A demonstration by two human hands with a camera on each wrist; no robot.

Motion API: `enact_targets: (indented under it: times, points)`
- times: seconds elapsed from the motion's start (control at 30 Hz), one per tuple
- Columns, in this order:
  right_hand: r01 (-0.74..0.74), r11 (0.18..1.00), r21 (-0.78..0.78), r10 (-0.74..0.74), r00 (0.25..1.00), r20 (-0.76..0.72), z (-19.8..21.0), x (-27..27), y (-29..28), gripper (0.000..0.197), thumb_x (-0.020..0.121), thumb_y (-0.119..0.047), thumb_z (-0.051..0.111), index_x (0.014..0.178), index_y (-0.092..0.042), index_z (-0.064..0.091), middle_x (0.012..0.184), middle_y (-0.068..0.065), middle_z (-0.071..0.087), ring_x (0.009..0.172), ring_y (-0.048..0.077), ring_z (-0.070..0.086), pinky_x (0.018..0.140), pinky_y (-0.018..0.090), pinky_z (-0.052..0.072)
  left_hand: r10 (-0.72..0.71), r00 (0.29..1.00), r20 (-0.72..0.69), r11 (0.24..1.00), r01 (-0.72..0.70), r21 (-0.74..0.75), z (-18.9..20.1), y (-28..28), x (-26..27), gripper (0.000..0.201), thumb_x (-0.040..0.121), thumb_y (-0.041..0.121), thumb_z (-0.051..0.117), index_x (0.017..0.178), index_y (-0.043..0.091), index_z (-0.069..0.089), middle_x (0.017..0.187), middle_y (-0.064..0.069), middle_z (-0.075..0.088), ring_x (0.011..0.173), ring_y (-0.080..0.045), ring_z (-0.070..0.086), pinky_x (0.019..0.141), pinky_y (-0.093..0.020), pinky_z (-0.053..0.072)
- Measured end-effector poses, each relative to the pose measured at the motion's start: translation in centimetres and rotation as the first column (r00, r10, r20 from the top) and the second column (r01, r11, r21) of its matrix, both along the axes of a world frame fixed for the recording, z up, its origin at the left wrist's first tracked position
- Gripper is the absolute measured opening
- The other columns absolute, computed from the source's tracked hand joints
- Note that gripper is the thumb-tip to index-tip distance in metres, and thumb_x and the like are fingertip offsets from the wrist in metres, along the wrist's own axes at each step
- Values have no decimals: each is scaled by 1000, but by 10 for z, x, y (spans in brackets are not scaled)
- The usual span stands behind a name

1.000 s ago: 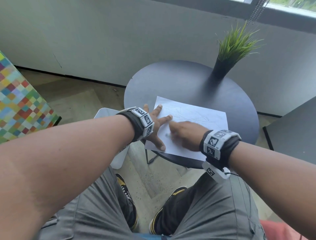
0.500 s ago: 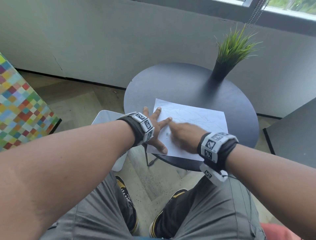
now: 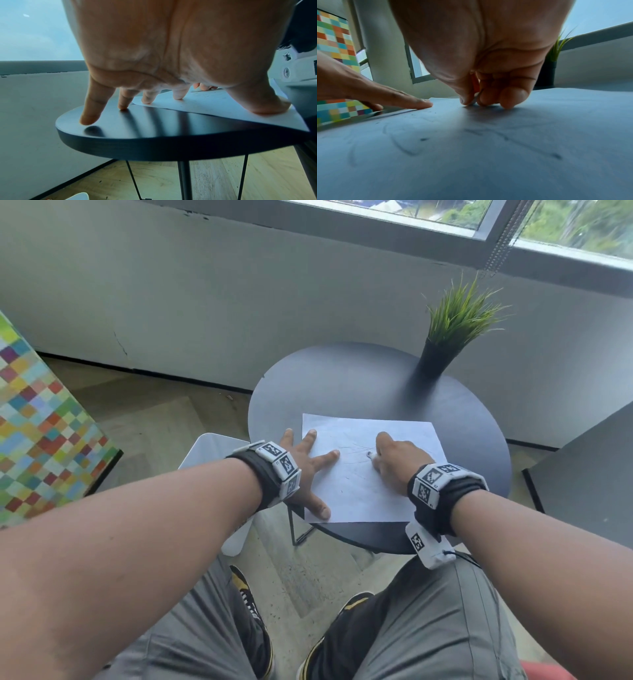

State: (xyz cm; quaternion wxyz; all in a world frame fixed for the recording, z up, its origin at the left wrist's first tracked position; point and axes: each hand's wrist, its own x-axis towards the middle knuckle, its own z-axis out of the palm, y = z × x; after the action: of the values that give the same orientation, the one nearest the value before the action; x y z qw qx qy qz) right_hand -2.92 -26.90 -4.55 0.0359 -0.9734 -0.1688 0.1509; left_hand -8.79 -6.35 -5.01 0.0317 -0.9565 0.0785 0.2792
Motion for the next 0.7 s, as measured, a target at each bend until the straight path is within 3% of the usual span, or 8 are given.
enact_targets:
  times: [0.13, 0.2, 0.27, 0.37, 0.43, 0.5, 0.57, 0.7]
  points:
    - [-262, 965, -2, 261, 959, -112, 1, -36, 24, 20, 99, -37, 38, 98, -18, 32, 99, 12, 60, 81, 28, 50, 69, 37, 38, -45, 998, 52, 999, 44, 30, -4, -2, 0, 126, 57, 96, 54, 153, 48, -12, 166, -11, -17, 152, -37, -12, 116, -69, 5]
    - [-387, 922, 2, 380, 905, -193, 3, -53, 31, 22, 98, -36, 40, 106, -15, 38, 97, 13, 60, 83, 29, 52, 70, 37, 39, -44, 998, 42, 999, 44, 20, -3, -2, 0, 126, 61, 93, 57, 154, 45, -12, 165, -13, -19, 153, -34, -11, 118, -65, 6]
    - [-314, 950, -1, 309, 936, -166, 7, -41, 26, 23, 97, -35, 42, 108, -14, 42, 100, 14, 61, 84, 29, 52, 71, 37, 40, -40, 999, 33, 999, 40, 5, -2, -2, 0, 126, 62, 91, 58, 155, 44, -12, 165, -13, -20, 153, -33, -10, 118, -64, 10]
    - [-68, 998, 6, 69, 996, -63, 8, -17, 14, 19, 95, -33, 40, 99, -15, 37, 103, 18, 61, 86, 33, 54, 70, 38, 42, -35, 999, 30, 999, 35, 0, -2, -2, 0, 126, 61, 91, 59, 154, 45, -12, 165, -12, -20, 153, -33, -10, 117, -66, 14]
    - [-134, 991, 12, 134, 989, -68, 5, -27, 23, 20, 96, -32, 40, 106, -15, 37, 106, 18, 61, 90, 35, 56, 70, 37, 39, -32, 999, 30, 999, 32, 4, -3, -2, 1, 127, 60, 92, 59, 154, 45, -12, 165, -13, -20, 153, -33, -10, 116, -67, 14]
    - [-316, 948, 39, 318, 938, -138, 1, -47, 36, 28, 97, -31, 43, 118, -13, 38, 105, 15, 61, 95, 35, 57, 71, 37, 40, -31, 999, 35, 1000, 31, 6, -2, -2, 1, 127, 60, 91, 60, 154, 45, -11, 165, -13, -20, 153, -33, -11, 115, -68, 14]
    - [-359, 932, 58, 364, 919, -149, -2, -49, 35, 26, 95, -31, 46, 116, -15, 40, 104, 12, 62, 95, 34, 58, 75, 40, 46, -33, 999, 33, 999, 34, -8, -2, -2, 0, 122, 61, 90, 60, 153, 49, -10, 164, -14, -21, 153, -33, -12, 114, -70, 14]
    - [-10, 1000, 15, 11, 999, -45, 3, -7, 10, 21, 95, -36, 42, 100, -15, 38, 103, 18, 62, 89, 35, 56, 77, 40, 47, -37, 999, 23, 999, 37, -14, -1, -2, -2, 117, 60, 94, 55, 149, 58, -10, 164, -13, -21, 152, -34, -12, 114, -71, 14]
